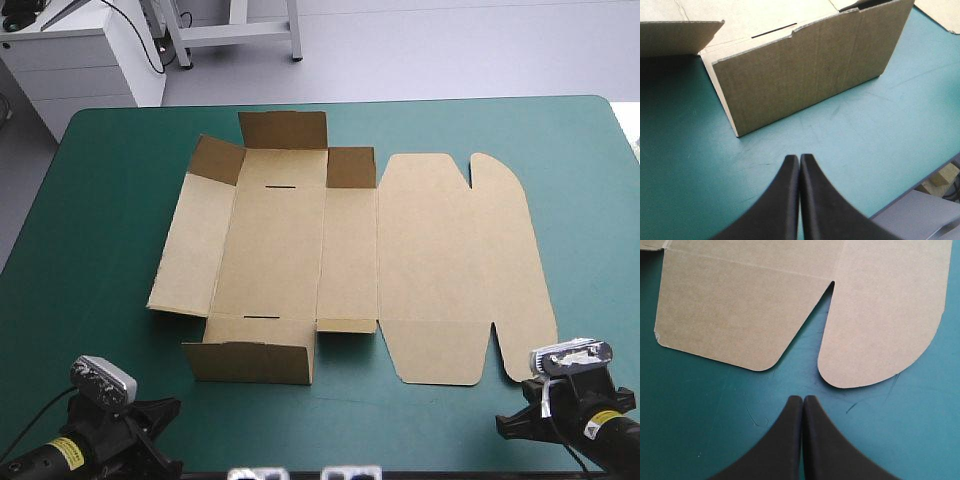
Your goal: Fold the box
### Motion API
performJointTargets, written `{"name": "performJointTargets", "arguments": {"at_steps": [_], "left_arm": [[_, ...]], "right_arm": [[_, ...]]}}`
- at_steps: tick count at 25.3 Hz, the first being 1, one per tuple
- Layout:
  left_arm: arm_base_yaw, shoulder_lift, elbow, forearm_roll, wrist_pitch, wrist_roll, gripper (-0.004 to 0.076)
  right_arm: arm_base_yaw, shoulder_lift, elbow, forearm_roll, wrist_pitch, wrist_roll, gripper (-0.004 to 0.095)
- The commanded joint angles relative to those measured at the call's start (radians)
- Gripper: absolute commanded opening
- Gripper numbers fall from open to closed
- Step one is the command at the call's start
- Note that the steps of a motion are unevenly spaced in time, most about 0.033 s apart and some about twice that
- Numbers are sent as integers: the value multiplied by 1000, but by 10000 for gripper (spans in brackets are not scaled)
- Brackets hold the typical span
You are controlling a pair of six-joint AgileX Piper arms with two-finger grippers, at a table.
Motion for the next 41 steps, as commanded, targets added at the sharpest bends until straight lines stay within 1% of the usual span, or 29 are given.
{"name": "performJointTargets", "arguments": {"at_steps": [1,3,10,13,20,23,24,30,37,41], "left_arm": [[-4,11,-23,-28,-37,0,-8],[-4,11,-23,-32,-37,0,-8],[-4,11,-23,-32,-37,-1,-8],[-4,17,-27,-48,-59,-13,-8],[-4,100,-148,-83,-53,-13,-8],[-4,174,-235,-81,-51,-13,-8],[-4,228,-289,-79,-51,-13,-8],[-4,447,-444,-79,-53,-13,-8],[-2,714,-566,-60,-179,-13,-8],[3,837,-636,-28,-198,-13,-8]], "right_arm": [[0,6,-18,9,-19,-8,-14],[0,6,-18,9,-4,-8,-14],[0,6,-18,9,-4,-8,-14],[0,6,-18,9,-11,-8,-14],[0,6,-18,9,-26,-8,-14],[0,6,-18,9,-26,-8,-14],[0,6,-18,9,-26,-8,-14],[0,6,-18,9,-26,-8,-14],[0,6,-18,9,-26,-8,-14],[0,6,-18,9,-26,-8,-14]]}}
